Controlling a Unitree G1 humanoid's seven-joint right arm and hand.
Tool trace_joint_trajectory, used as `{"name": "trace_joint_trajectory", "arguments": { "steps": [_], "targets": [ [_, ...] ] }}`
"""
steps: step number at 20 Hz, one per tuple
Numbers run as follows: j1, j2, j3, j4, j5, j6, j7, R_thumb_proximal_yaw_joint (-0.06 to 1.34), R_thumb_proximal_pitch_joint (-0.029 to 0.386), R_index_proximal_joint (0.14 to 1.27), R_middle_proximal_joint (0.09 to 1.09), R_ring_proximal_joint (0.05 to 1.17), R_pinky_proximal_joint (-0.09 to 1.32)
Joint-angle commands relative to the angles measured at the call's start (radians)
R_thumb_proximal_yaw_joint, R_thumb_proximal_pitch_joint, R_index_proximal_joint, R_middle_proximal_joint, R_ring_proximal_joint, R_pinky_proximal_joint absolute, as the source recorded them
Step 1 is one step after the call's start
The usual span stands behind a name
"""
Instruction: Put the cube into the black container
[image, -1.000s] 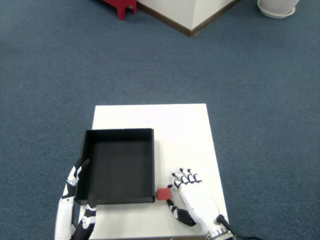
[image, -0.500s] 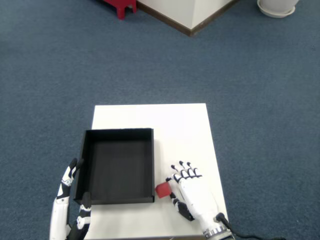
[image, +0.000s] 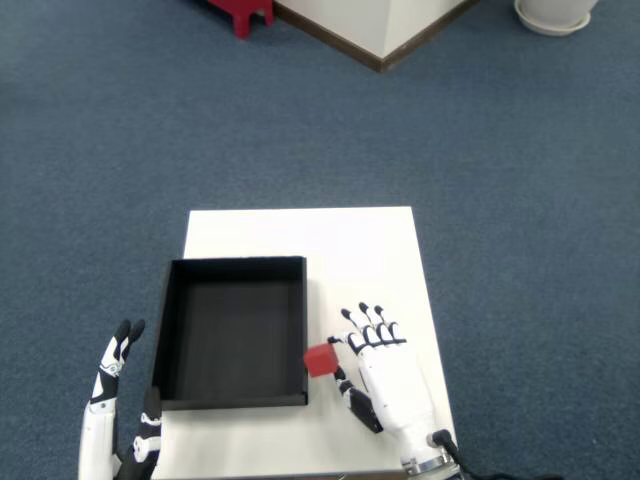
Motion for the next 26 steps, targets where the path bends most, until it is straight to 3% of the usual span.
{"name": "trace_joint_trajectory", "arguments": {
  "steps": [1, 14, 20, 25, 26],
  "targets": [
    [-0.039, -0.005, 0.003, -0.028, -0.003, -0.048, -0.084, 1.20, 0.210, 1.05, 0.22, 0.11, -0.03],
    [-0.081, -0.016, 0.020, -0.190, -0.072, -0.043, -0.260, 1.20, 0.200, 1.07, 0.23, 0.11, -0.04],
    [-0.128, -0.013, 0.021, -0.317, -0.068, 0.050, -0.175, 1.20, 0.199, 1.07, 0.23, 0.10, -0.04],
    [-0.160, -0.012, 0.021, -0.346, -0.042, 0.131, -0.056, 1.20, 0.202, 1.06, 0.22, 0.09, -0.05],
    [-0.160, -0.013, 0.021, -0.350, -0.038, 0.138, -0.047, 1.18, 0.202, 1.00, 0.22, 0.10, -0.05]
  ]
}}
